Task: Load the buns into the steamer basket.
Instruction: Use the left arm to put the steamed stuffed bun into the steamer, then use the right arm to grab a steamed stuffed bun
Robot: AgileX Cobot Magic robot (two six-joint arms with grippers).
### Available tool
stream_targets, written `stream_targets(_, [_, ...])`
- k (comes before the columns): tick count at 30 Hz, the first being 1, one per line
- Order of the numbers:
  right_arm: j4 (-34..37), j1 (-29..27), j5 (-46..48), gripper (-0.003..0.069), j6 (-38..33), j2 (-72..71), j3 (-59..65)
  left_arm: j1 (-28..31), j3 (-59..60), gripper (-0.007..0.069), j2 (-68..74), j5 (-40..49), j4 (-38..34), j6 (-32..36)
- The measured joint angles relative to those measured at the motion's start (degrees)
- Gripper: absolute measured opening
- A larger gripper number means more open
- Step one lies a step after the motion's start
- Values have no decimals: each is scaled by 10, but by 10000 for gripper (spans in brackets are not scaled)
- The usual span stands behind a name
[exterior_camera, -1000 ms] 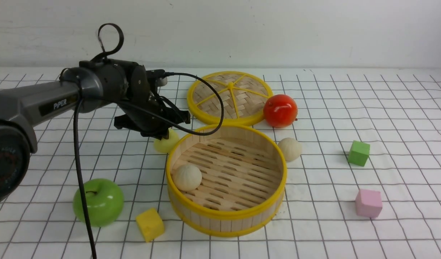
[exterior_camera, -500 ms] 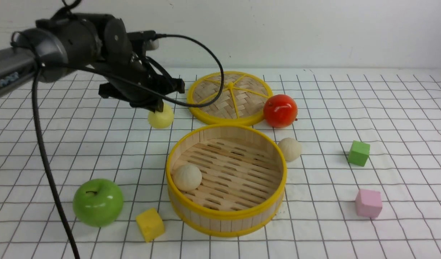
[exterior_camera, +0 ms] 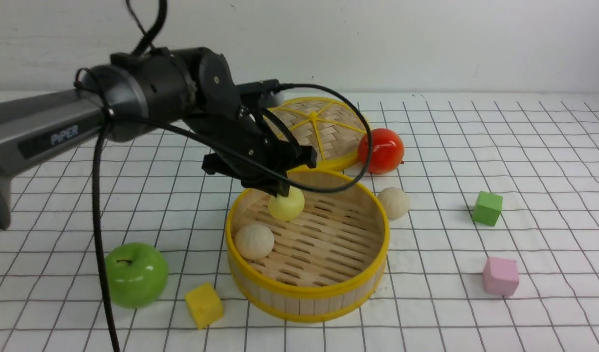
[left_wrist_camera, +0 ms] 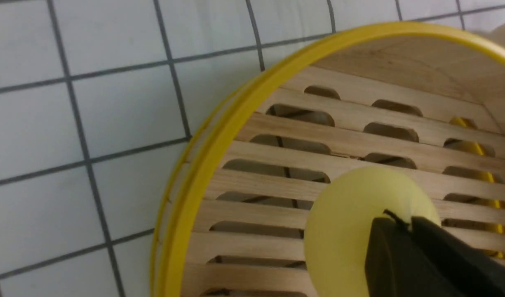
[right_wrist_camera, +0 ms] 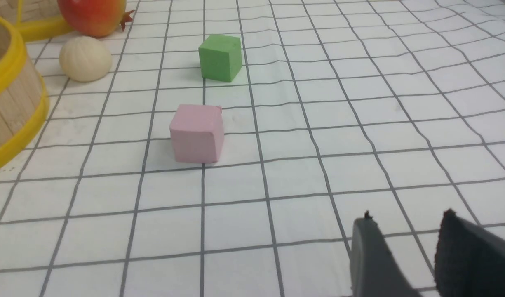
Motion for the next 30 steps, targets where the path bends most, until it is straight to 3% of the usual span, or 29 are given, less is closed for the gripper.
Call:
stream_targets(5, [0, 0, 0, 241, 0, 0, 0, -1, 2, 114, 11, -6, 8, -15])
stream_targets(10, [0, 0, 0, 241, 0, 0, 0, -1, 2, 363, 9, 5, 5, -19])
stream_targets(14, [0, 0, 0, 241, 0, 0, 0, -1, 3, 482, -10, 35, -1, -19])
stream_targets(20, [0, 0, 0, 241, 0, 0, 0, -1, 3, 515, -121, 105, 18, -20])
stream_targets(30, [0, 0, 0, 241, 0, 0, 0, -1, 9, 437, -366, 275, 141, -41])
